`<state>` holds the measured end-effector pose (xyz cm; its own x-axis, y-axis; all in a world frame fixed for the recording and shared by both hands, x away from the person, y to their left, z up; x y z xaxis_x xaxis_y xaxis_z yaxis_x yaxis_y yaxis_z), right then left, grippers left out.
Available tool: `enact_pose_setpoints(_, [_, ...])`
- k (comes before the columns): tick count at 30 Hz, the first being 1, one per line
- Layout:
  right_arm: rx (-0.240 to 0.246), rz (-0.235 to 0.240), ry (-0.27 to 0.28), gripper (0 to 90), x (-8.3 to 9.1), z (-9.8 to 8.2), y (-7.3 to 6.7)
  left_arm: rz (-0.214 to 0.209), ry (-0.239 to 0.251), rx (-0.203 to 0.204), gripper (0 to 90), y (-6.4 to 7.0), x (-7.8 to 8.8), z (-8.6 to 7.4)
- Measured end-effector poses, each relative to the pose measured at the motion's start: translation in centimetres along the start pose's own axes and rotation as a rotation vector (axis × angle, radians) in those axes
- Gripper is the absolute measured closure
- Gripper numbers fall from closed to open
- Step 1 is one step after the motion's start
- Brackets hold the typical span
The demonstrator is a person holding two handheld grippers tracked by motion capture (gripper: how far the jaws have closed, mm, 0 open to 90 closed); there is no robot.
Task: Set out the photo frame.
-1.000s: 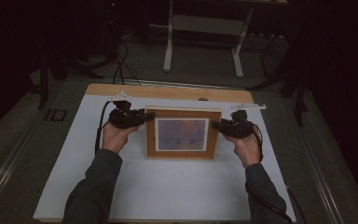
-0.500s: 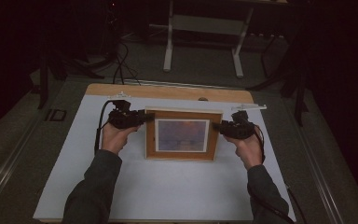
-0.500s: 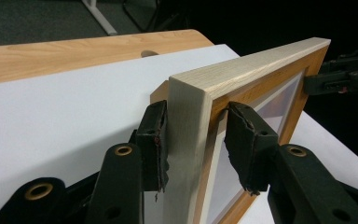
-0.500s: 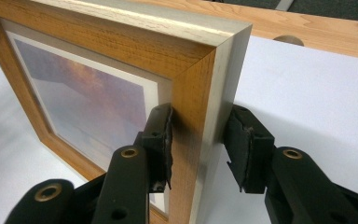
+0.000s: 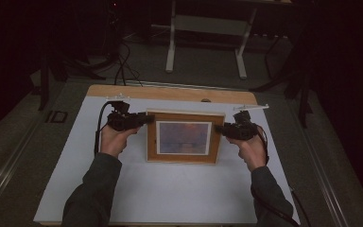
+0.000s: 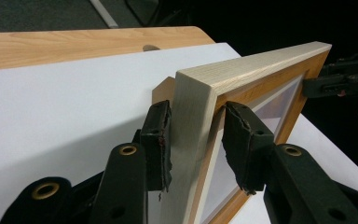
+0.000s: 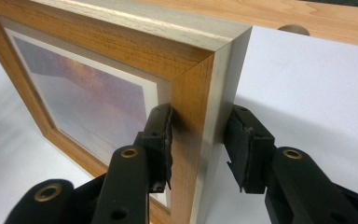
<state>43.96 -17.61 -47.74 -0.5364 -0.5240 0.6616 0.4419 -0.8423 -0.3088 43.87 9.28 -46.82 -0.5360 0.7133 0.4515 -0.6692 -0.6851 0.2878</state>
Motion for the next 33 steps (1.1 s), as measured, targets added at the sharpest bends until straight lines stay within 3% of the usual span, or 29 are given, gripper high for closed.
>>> enact_pose_setpoints(16, [-0.01,0.018,-0.007,61.1,0.0,0.0,-0.1,0.001,-0.008,-0.006,59.7,0.3,0.1,-0.2])
enact_pose_setpoints(25, [-0.015,0.023,-0.002,53.4,0.2,-0.3,0.3,0.005,-0.011,-0.026,54.7,0.2,0.4,-0.6])
enact_pose_setpoints(33, [0.004,0.029,-0.001,53.5,0.7,-0.9,0.6,0.045,-0.013,-0.043,53.5,0.1,1.2,-1.2])
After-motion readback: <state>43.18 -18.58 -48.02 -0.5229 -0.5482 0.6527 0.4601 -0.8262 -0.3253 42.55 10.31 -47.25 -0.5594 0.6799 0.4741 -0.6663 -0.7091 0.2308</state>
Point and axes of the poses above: each handheld gripper's, and its own axes: x roughly backward along the jaws, z roughly out of its top, y roughly to its right, the point moved 10 cm from there along -x, roughly forward along the jaws, and after that the axes turned 8 degrees about -x, right-handed, at the moved point
